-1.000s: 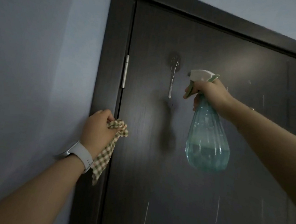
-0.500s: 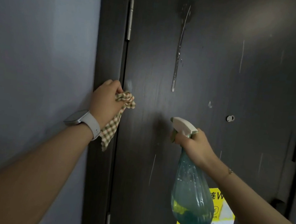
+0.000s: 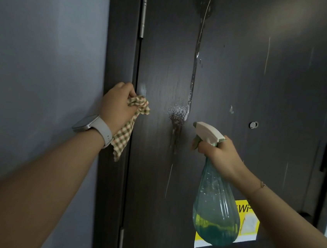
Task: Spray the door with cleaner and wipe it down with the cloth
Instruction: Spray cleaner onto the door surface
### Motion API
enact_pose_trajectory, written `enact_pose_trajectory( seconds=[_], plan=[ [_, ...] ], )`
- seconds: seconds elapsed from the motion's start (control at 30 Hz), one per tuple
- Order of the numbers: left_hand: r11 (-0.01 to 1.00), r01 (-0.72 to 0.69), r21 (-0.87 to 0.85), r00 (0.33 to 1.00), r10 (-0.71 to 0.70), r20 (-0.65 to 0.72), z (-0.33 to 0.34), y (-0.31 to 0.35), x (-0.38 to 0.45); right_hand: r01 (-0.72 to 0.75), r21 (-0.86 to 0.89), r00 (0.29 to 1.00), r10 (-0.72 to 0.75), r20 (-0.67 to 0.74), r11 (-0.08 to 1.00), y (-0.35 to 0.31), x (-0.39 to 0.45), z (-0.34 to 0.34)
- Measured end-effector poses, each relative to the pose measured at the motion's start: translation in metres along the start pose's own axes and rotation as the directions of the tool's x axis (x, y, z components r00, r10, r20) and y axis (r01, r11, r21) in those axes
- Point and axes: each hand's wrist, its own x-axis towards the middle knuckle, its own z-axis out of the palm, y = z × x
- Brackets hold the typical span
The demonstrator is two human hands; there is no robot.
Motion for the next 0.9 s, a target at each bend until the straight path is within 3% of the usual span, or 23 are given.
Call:
enact_pose_trajectory(
  seconds=[0.47,0.73,0.9],
  plan=[
    [0.998,0.059,-0.01,0.998,-0.059,-0.004,-0.001,0.009,0.0,0.047,0.078,0.999,-0.045,-0.024,0.996,-0.01,-0.004,-0.03],
    [0.98,-0.011,-0.201,0.99,-0.018,-0.14,0.001,0.052,0.056,0.096,0.117,0.985,-0.078,-0.153,0.988,-0.033,0.052,-0.121],
    [0.978,-0.029,-0.206,0.988,-0.003,-0.155,0.014,0.073,0.112,0.136,0.16,0.974,-0.102,-0.203,0.978,-0.061,0.114,-0.184]
  ],
)
